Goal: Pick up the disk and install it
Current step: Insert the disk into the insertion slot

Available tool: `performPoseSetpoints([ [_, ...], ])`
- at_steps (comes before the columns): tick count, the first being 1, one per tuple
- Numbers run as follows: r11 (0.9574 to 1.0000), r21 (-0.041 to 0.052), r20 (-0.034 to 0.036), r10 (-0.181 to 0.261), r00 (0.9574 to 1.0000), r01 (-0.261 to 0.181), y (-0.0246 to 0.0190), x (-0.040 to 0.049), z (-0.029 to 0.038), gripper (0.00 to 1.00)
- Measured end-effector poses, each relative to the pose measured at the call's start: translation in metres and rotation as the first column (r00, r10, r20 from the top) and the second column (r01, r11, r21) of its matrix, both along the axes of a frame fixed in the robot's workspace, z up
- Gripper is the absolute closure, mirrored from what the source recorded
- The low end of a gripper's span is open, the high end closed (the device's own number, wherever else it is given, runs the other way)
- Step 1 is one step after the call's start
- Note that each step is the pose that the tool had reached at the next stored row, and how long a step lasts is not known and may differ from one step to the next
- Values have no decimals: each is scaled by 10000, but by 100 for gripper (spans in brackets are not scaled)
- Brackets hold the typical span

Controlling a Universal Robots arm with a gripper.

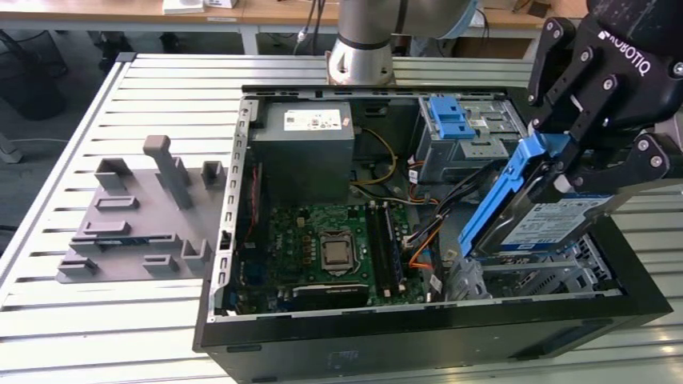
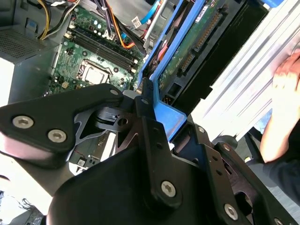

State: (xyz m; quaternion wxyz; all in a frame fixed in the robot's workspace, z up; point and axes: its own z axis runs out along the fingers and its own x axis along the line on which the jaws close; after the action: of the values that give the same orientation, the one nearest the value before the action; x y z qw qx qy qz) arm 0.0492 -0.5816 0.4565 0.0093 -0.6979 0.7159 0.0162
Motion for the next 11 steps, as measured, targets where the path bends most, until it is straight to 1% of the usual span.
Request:
performPoseSetpoints([
  [5,10000,1,0,-2,10000,2,0,3,-2,64],
  [11,10000,2,0,-1,10000,1,0,50,-22,64],
])
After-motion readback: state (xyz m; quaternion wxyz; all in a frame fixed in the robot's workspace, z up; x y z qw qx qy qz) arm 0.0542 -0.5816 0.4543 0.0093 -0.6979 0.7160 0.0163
